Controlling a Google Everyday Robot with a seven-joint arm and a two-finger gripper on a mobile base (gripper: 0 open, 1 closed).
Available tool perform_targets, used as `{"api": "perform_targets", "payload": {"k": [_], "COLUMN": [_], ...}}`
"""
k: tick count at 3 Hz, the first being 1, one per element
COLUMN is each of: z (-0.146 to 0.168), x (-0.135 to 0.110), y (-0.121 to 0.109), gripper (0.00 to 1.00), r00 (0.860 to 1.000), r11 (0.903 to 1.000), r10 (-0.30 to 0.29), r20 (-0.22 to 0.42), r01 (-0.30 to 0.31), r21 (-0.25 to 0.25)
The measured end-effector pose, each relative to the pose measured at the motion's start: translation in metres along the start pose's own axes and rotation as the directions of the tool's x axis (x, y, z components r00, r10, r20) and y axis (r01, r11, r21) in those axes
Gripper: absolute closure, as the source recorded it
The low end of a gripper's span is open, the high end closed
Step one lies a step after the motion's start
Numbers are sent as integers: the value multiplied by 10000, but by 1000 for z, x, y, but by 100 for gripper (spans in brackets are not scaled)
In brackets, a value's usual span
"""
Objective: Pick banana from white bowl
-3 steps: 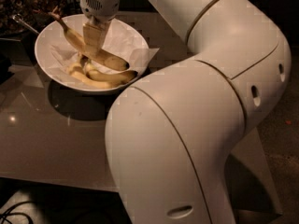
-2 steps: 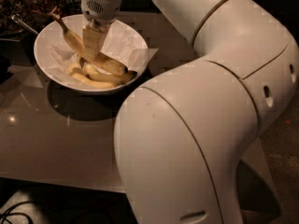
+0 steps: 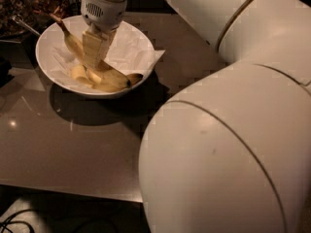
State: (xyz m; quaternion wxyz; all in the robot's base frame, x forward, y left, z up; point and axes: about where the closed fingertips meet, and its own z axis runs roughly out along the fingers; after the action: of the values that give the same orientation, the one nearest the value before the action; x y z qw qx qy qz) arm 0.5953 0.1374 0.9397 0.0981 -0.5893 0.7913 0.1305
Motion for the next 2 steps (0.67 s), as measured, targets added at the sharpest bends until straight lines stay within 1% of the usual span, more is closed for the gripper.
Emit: {"api": "perform_targets", "payload": {"k": [2], "z": [1], "x": [-3], "y": [-1], "gripper": [100], "r00": [10000], "r11": [10000], "r10": [7], "r20": [56], "r01": [-8], "r21": [95]}}
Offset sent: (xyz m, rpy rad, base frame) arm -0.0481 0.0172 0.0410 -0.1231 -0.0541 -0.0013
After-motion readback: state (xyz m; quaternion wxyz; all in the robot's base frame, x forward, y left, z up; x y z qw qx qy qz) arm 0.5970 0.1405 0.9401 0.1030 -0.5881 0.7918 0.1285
